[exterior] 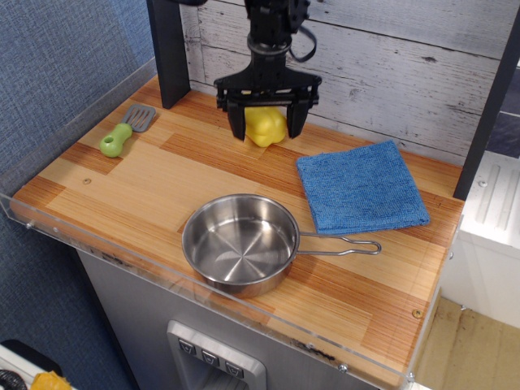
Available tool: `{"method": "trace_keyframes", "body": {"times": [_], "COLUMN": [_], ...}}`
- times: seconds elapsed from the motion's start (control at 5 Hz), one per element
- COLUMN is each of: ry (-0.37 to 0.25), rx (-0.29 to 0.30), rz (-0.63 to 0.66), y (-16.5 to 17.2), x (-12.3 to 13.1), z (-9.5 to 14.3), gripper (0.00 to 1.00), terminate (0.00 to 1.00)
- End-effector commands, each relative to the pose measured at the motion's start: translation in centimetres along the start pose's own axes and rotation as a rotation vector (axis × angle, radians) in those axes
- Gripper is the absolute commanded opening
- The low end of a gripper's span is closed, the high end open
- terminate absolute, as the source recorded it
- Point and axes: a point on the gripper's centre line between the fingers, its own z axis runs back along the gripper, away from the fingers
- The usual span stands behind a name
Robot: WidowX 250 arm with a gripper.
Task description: Put the butter in the pot.
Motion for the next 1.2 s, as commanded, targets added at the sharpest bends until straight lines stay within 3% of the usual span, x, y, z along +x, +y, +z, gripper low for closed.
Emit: {"method": "trace_keyframes", "body": {"times": [0.0, 0.2, 0.4, 0.8, 1.0], "ry": [-0.025, -0.026, -0.031, -0.056, -0.049], "rx": [-0.002, -0.009, -0.025, -0.171, -0.205], "rz": [0.005, -0.003, -0.01, -0.225, -0.282], "y": [0.5, 0.4, 0.3, 0.2, 0.6], "x": [0.8, 0.5, 0.3, -0.8, -1.3], "z": [-0.6, -0.9, -0.5, 2.7, 4.4], "gripper": [1.0, 0.0, 0.0, 0.0, 0.0], "terminate": [0.0, 0.0, 0.0, 0.0, 0.0]}}
